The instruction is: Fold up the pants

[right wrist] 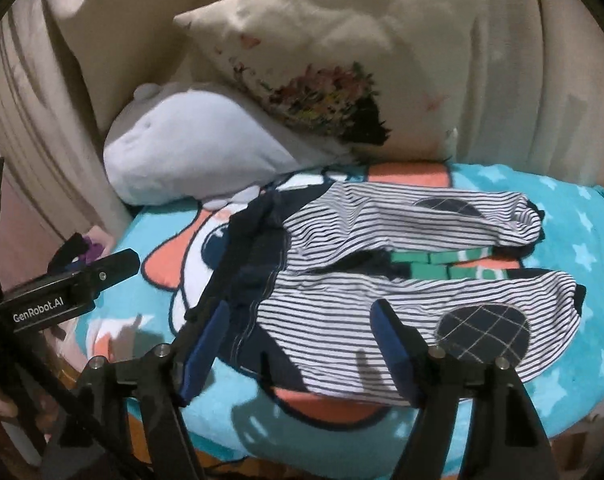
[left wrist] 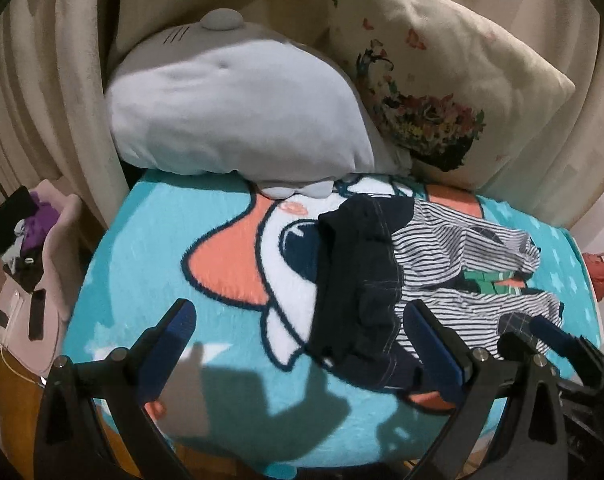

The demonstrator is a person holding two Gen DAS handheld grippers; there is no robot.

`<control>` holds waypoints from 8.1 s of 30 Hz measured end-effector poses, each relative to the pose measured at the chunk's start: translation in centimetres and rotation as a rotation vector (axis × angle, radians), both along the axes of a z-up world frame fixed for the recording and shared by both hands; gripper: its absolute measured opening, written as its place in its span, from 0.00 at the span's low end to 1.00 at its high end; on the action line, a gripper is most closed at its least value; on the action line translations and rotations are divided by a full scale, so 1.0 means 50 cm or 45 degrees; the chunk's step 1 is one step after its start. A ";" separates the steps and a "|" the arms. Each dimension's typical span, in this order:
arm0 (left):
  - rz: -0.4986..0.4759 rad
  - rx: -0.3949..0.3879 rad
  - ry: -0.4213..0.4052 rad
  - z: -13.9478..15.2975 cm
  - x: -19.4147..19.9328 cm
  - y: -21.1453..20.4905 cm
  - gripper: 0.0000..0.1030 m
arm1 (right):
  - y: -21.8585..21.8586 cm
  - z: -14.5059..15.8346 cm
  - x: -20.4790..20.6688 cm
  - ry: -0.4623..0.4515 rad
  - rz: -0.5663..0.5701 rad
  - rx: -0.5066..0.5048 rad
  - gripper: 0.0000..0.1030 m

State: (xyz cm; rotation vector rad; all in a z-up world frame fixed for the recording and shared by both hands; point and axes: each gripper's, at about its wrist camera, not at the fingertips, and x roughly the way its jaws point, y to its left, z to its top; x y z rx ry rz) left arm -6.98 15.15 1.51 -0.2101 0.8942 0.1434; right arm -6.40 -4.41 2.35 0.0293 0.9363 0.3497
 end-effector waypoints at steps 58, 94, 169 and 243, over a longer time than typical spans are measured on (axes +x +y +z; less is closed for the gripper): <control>-0.413 -0.005 0.366 -0.190 0.500 -0.178 0.69 | -0.466 -0.185 0.560 0.294 -0.051 -0.107 0.75; -0.558 0.205 0.025 0.012 0.278 -0.232 0.06 | -0.428 -0.027 0.407 0.170 -0.057 -0.062 0.07; -0.061 -0.221 0.351 -0.176 0.137 -0.055 0.51 | -0.493 -0.027 0.141 0.089 -0.621 -0.273 0.48; -1.342 -0.245 0.680 -0.203 0.426 -0.885 0.58 | -0.580 -0.169 0.133 0.236 -0.518 0.295 0.76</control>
